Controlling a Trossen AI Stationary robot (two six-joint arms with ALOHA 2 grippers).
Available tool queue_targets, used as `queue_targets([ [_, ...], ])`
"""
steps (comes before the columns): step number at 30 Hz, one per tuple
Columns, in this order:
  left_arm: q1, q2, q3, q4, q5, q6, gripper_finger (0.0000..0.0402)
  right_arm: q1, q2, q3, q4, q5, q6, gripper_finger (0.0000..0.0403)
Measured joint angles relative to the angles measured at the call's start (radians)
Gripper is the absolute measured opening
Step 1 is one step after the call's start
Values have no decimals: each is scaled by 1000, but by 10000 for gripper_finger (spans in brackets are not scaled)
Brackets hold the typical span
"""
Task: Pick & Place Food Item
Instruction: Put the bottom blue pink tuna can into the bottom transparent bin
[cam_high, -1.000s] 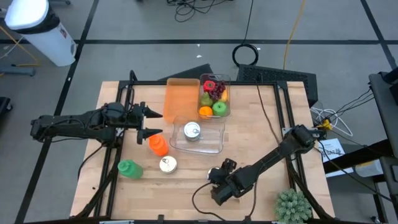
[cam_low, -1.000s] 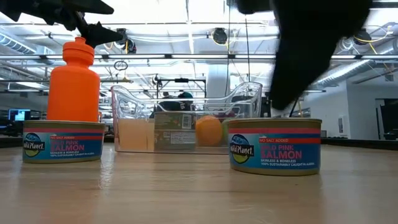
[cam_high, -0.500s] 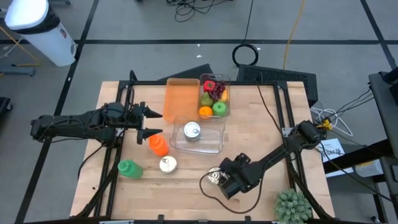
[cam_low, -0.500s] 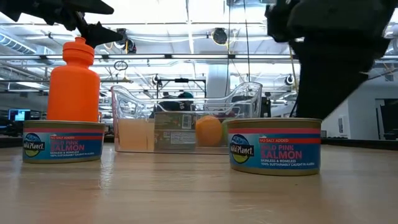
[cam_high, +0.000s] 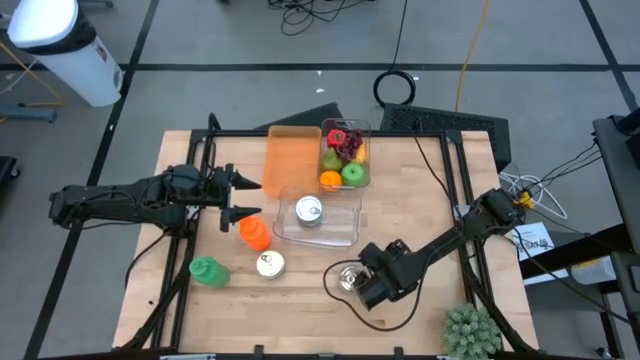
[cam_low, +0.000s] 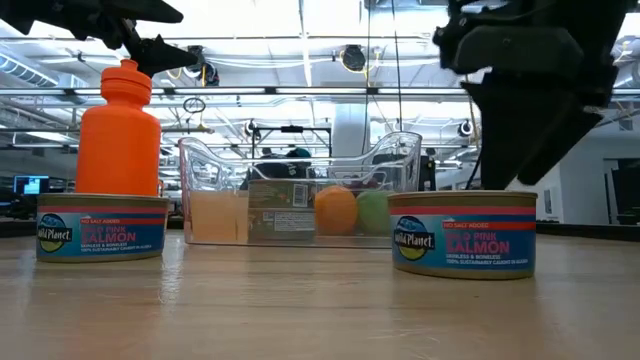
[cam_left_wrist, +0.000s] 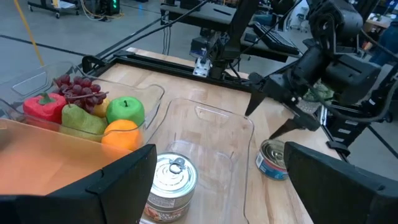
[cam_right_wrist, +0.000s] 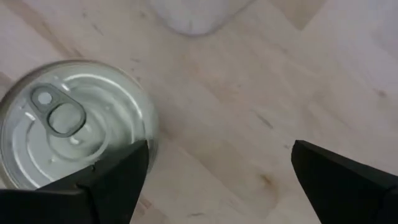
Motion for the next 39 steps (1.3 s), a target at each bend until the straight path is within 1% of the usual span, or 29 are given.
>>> queue_targets([
  [2,0,0,0,0,0,0,363,5,-3,1,-39,17,24,378],
  [5,0,0,0,0,0,0,363,7,2,-1,-100,10,70,378],
  [8,0,0,0,0,0,0,363,6,3,-29,-101,5,95,378],
  [10,0,0,0,0,0,0,363,6,6,-36,-103,-27,104,378],
  [15,0,0,0,0,0,0,363,19,-7,-35,-13,-34,65,378],
  [18,0,0,0,0,0,0,363,20,-10,-35,23,-8,38,378],
  [25,0,0,0,0,0,0,363,19,-11,-35,56,-10,25,378],
  [28,0,0,0,0,0,0,363,19,-30,-34,74,17,22,378],
  [34,0,0,0,0,0,0,363,19,-34,-34,112,20,-25,378],
  [39,0,0,0,0,0,0,363,18,-34,-64,127,18,-24,378],
])
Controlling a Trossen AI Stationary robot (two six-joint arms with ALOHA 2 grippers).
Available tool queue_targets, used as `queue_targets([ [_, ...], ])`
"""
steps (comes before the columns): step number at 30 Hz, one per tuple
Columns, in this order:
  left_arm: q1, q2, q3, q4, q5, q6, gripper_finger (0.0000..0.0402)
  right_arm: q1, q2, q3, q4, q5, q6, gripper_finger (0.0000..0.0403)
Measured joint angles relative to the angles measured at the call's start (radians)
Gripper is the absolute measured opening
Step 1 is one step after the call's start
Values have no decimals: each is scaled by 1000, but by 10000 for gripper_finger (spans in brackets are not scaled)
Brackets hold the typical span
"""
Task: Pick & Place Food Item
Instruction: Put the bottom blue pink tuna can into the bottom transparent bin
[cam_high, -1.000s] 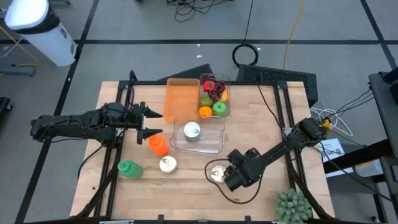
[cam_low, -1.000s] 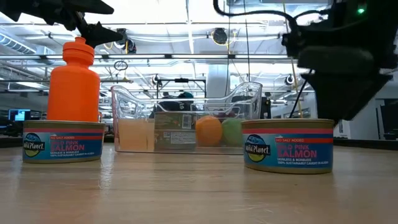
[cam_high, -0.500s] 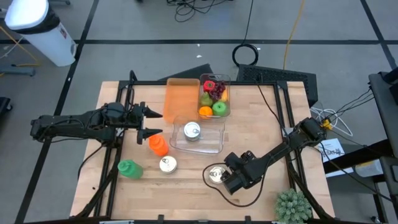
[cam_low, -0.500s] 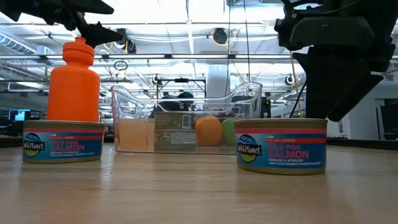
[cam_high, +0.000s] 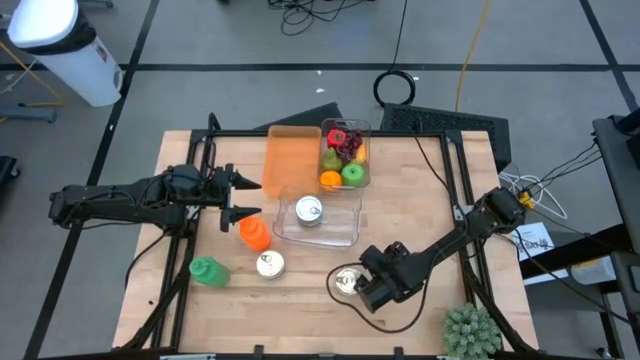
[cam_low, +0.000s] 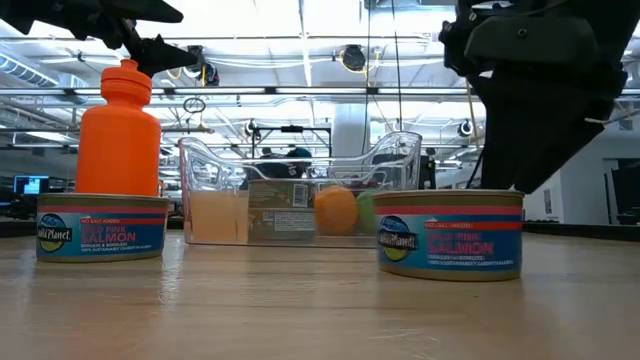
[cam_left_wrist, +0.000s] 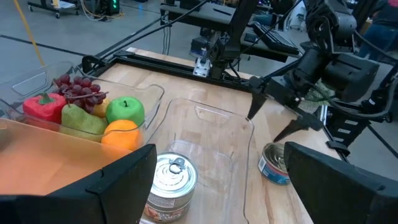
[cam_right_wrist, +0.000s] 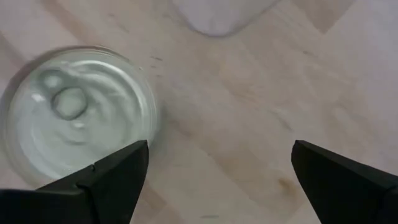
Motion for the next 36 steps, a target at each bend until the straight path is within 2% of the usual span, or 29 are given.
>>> queue_targets([
  [7,0,0,0,0,0,0,363,-7,-4,-36,3,-5,26,378],
  [13,0,0,0,0,0,0,363,-23,1,-46,-110,-34,81,378],
  [31,0,0,0,0,0,0,363,-53,-6,-209,-131,-69,166,377],
  [36,0,0,0,0,0,0,363,-24,-65,-214,-163,-111,199,377],
])
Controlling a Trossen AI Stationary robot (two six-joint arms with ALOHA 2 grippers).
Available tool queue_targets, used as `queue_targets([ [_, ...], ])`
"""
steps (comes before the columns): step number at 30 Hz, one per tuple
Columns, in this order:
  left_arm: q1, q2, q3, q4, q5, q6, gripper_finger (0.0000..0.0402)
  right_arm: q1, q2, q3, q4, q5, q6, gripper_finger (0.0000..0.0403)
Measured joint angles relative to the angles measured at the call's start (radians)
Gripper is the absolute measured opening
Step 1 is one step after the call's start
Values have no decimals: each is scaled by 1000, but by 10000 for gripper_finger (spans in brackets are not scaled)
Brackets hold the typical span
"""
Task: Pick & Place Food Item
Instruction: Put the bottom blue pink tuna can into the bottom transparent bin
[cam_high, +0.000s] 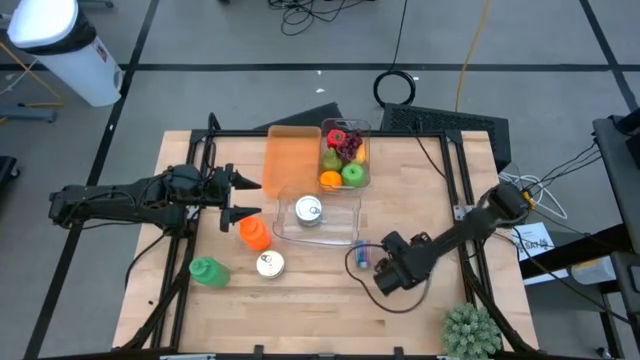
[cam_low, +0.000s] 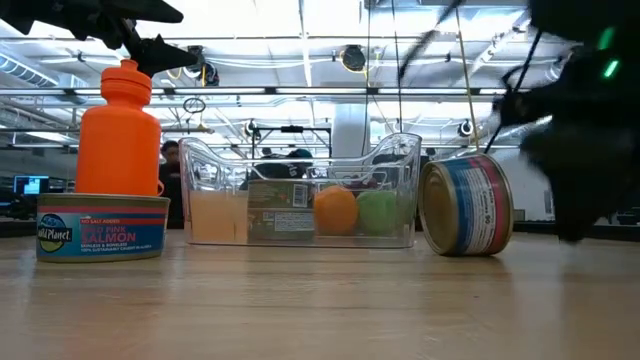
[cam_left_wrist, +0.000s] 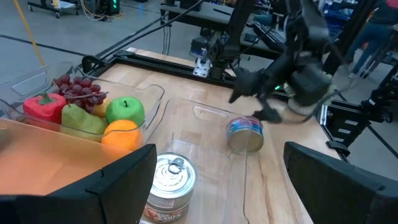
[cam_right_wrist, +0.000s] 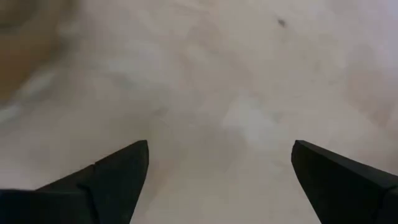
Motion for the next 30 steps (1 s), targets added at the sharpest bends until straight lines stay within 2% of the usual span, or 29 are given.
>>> queue_targets([
  [3,0,0,0,0,0,0,363,73,-68,2,54,46,68,377],
  [8,0,0,0,0,0,0,363,192,-110,3,289,248,89,377],
  [13,0,0,0,0,0,0,363,209,-38,3,611,356,-87,377],
  [15,0,0,0,0,0,0,363,180,-10,3,670,374,-154,377],
  [21,0,0,0,0,0,0,363,100,3,3,627,317,-158,377],
  [25,0,0,0,0,0,0,363,103,1,3,575,314,-146,377],
  [30,0,0,0,0,0,0,363,119,-25,3,427,322,-69,377],
])
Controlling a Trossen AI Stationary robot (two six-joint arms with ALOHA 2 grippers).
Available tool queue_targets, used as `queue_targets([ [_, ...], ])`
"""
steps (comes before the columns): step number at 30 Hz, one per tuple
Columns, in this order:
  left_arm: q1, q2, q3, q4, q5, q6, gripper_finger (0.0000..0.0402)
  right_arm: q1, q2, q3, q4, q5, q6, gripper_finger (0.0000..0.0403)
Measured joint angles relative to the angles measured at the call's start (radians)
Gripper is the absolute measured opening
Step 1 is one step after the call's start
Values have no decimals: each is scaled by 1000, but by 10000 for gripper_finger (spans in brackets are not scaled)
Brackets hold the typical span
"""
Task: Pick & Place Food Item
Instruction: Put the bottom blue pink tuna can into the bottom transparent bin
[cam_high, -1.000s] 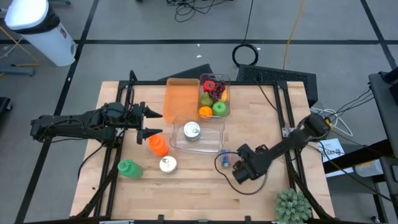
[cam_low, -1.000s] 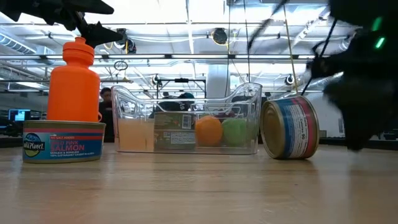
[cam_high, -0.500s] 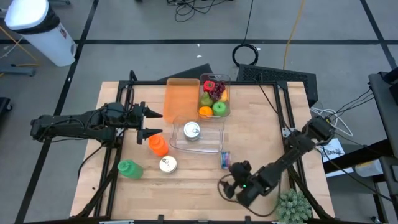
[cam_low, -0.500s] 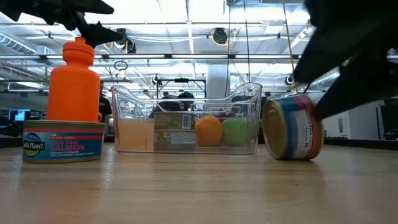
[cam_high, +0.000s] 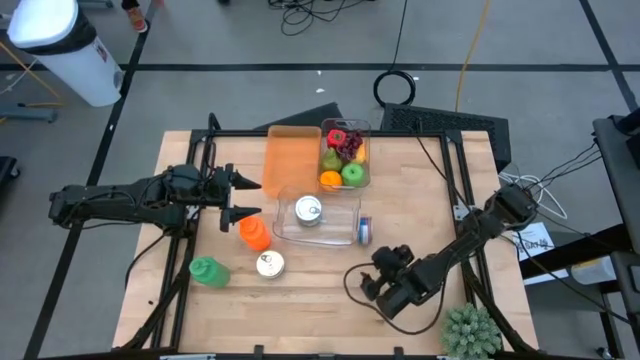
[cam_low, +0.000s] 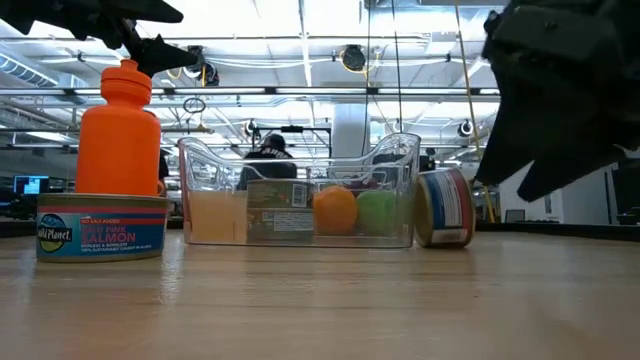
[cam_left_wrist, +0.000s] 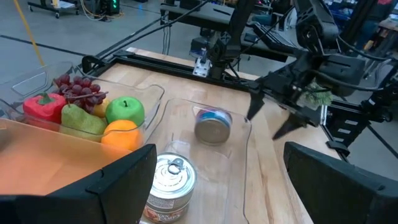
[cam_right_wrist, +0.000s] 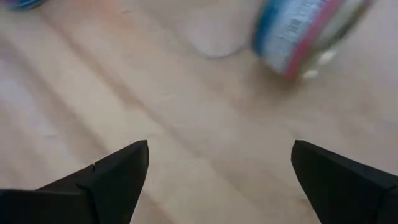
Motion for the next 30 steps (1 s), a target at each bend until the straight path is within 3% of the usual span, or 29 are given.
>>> queue_targets([
  [5,0,0,0,0,0,0,363,26,-6,0,-98,191,129,377],
  [8,0,0,0,0,0,0,363,0,16,0,-93,248,122,377],
  [16,0,0,0,0,0,0,363,-88,68,-1,-90,217,80,378],
  [23,0,0,0,0,0,0,363,-102,71,-1,-73,281,91,378],
  [30,0,0,0,0,0,0,363,-125,93,-8,-66,271,103,378],
])
